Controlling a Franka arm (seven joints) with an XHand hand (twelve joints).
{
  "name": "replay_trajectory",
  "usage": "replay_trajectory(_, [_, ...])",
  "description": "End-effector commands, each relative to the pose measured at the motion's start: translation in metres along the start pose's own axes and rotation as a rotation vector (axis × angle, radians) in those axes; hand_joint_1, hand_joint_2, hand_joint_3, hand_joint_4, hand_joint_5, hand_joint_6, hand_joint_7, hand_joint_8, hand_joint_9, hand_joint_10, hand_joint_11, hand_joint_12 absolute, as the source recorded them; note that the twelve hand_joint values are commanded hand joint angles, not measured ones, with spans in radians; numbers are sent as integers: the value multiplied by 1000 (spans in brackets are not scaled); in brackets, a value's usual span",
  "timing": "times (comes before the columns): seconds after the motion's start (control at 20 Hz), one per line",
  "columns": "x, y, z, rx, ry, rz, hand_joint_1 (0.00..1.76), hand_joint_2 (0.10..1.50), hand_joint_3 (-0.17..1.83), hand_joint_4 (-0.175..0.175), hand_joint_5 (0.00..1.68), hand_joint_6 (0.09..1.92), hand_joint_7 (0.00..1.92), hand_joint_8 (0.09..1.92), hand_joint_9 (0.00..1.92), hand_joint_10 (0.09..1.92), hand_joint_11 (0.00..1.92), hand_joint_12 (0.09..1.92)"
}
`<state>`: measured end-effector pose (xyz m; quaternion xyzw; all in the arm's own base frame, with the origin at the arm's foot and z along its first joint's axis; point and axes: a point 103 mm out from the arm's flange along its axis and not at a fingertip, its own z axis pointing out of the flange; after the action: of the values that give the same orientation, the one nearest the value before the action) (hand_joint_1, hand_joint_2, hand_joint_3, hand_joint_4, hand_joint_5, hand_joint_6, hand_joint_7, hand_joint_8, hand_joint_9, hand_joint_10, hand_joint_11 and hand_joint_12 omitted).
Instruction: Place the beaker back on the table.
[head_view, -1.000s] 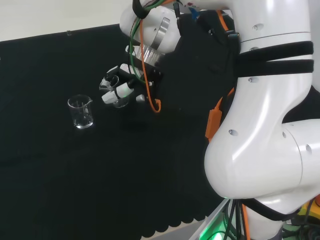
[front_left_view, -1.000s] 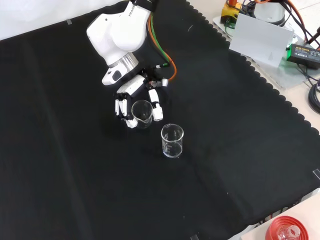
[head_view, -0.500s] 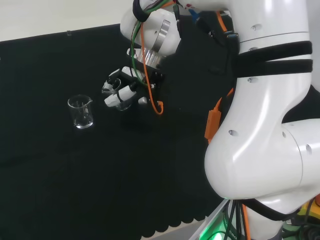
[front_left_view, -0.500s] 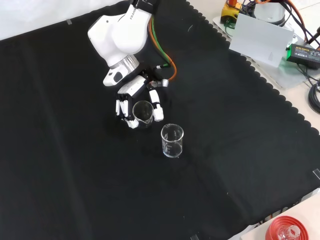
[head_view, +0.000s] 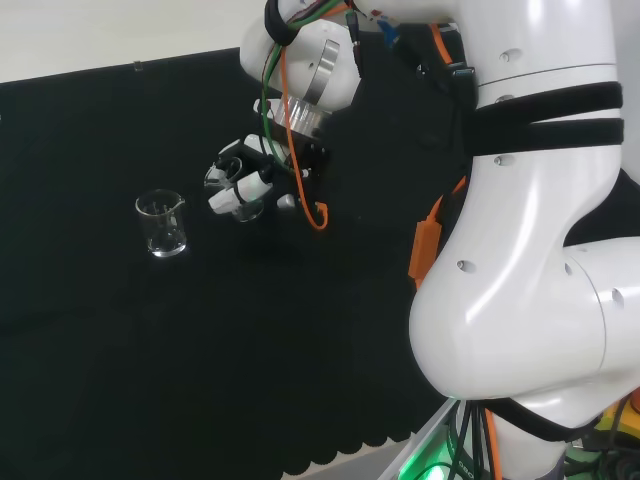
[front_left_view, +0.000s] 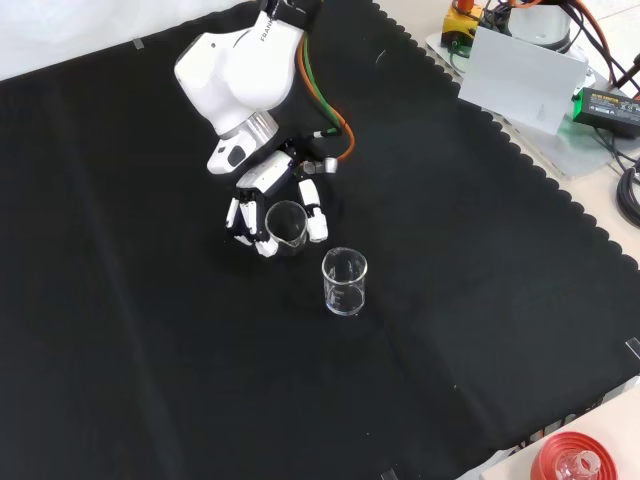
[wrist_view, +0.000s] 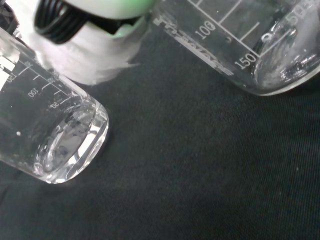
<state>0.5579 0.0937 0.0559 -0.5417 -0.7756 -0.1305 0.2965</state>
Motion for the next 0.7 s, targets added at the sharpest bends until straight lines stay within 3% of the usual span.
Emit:
replay_trajectory(0.05, [1, -3, -2, -21, 3, -1, 944, 883, 58, -13, 742, 752, 1080, 87, 1090, 87, 354, 1303])
replay_trajectory(0.25, [0, -6, -7, -44, -5, -3, 921, 826, 69, -47, 513, 731, 954, 87, 989, 87, 232, 1322])
replay_trajectory(0.7, [-1, -13, -11, -70, -26, 2, 911, 781, 96, -55, 448, 667, 882, 87, 923, 87, 140, 1344])
